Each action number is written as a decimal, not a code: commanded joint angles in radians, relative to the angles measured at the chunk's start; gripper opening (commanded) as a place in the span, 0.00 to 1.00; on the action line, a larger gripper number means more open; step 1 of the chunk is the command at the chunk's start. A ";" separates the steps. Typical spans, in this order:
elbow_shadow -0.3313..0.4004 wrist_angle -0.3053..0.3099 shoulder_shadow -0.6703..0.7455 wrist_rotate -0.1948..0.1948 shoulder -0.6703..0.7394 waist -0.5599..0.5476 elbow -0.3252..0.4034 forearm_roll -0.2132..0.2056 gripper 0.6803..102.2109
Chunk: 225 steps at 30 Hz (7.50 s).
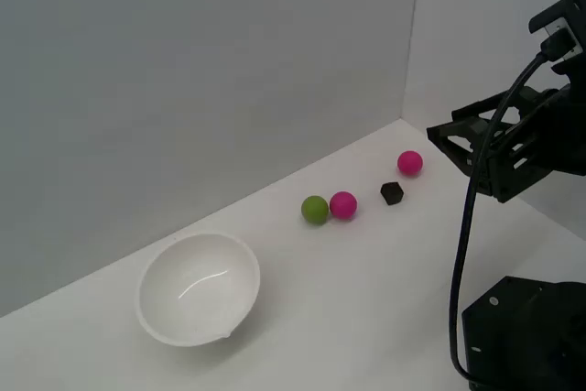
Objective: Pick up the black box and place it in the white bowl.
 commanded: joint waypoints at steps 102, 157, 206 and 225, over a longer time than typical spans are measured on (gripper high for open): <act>-0.215 -0.060 -0.885 0.098 -0.888 0.038 -0.212 -0.006 0.98; -0.219 -0.155 -1.068 0.109 -1.072 0.077 -0.216 0.009 0.73; -0.249 0.046 -0.769 0.107 -0.773 0.098 -0.245 0.015 0.02; -0.301 0.086 -0.626 0.100 -0.629 -0.114 -0.299 -0.038 0.02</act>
